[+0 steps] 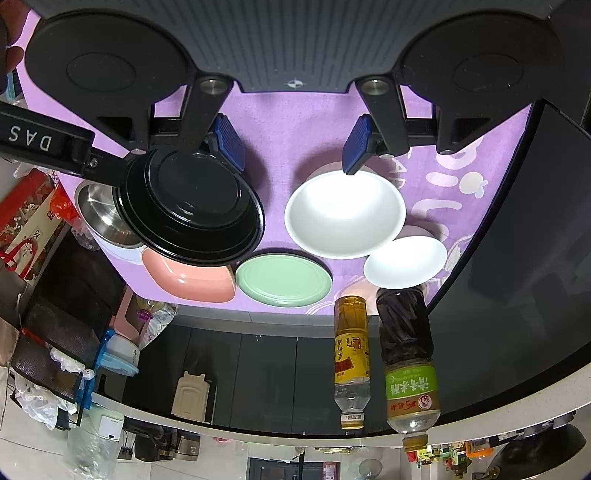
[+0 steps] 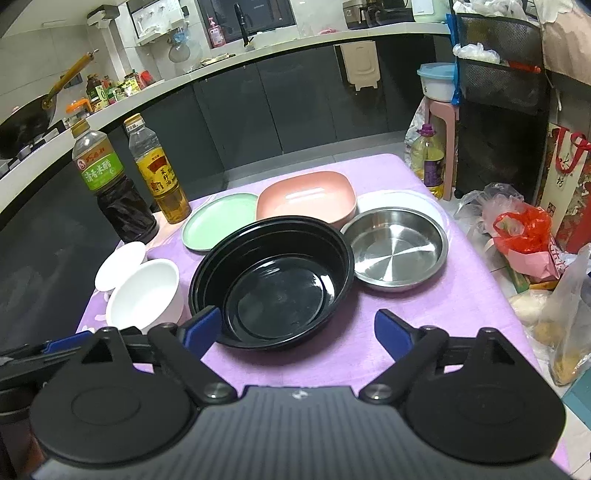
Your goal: Organize plates and bowls
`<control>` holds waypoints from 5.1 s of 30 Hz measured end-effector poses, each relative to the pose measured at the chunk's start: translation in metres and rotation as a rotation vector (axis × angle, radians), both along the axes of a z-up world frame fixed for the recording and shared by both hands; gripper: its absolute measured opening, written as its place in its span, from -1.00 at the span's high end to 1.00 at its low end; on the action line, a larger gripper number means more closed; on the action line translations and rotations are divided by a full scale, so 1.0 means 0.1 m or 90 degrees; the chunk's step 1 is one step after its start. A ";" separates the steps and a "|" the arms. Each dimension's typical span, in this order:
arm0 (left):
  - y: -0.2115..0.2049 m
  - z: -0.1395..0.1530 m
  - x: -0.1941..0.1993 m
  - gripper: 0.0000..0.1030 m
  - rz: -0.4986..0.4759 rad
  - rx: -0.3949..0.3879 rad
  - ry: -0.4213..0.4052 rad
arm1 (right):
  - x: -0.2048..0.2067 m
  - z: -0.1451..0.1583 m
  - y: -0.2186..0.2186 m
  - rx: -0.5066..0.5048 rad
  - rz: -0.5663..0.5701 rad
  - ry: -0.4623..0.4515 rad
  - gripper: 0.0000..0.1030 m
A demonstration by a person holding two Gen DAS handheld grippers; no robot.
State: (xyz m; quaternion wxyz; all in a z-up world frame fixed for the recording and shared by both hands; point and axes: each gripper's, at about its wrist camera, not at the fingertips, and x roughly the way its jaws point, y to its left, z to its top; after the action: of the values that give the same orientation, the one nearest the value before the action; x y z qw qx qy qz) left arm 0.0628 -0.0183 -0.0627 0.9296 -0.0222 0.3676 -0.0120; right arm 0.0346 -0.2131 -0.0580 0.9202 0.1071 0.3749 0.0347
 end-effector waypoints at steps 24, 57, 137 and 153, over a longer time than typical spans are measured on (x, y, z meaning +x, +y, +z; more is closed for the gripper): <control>-0.16 -0.10 0.30 -0.07 -0.003 -0.030 0.048 | 0.21 -0.17 -0.28 0.061 -0.020 0.034 0.00; -0.18 -0.41 0.73 0.74 -0.033 -0.073 0.107 | 0.52 -0.41 -0.48 0.123 0.003 0.097 0.76; 0.71 -0.41 -0.92 0.59 0.016 -0.089 0.073 | -0.65 -0.29 0.21 0.105 0.083 0.139 0.51; 0.82 -0.24 -0.91 0.44 0.030 -0.077 0.000 | -0.59 -0.11 0.06 0.118 0.068 0.093 0.21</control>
State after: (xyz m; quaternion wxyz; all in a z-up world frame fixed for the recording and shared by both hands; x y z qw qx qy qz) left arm -0.0278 0.0633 -0.0870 0.9266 -0.0869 0.3656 -0.0120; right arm -0.0239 -0.2069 -0.0691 0.8736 0.1740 0.4410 0.1100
